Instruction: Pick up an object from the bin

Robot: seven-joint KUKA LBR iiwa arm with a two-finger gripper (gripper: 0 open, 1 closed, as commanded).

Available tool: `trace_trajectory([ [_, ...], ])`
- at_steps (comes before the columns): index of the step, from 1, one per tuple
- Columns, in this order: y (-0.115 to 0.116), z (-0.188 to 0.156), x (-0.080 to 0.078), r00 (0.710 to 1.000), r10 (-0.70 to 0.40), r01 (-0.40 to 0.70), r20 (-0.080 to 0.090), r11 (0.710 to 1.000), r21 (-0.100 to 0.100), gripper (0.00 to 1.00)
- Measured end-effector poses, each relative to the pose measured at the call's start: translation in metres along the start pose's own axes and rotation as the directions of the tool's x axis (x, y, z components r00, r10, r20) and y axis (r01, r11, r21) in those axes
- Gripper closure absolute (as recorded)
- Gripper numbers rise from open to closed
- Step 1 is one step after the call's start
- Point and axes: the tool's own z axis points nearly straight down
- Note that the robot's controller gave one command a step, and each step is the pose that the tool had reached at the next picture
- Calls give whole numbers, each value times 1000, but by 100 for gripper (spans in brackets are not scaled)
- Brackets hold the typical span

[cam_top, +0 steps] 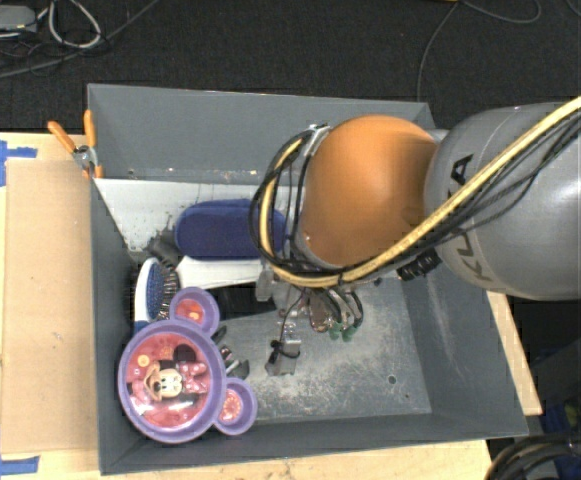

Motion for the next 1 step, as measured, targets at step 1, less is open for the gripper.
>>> trace_trajectory([
  [1, 0, 0, 0, 1000, 0, 0, 0, 1000, 0, 0],
])
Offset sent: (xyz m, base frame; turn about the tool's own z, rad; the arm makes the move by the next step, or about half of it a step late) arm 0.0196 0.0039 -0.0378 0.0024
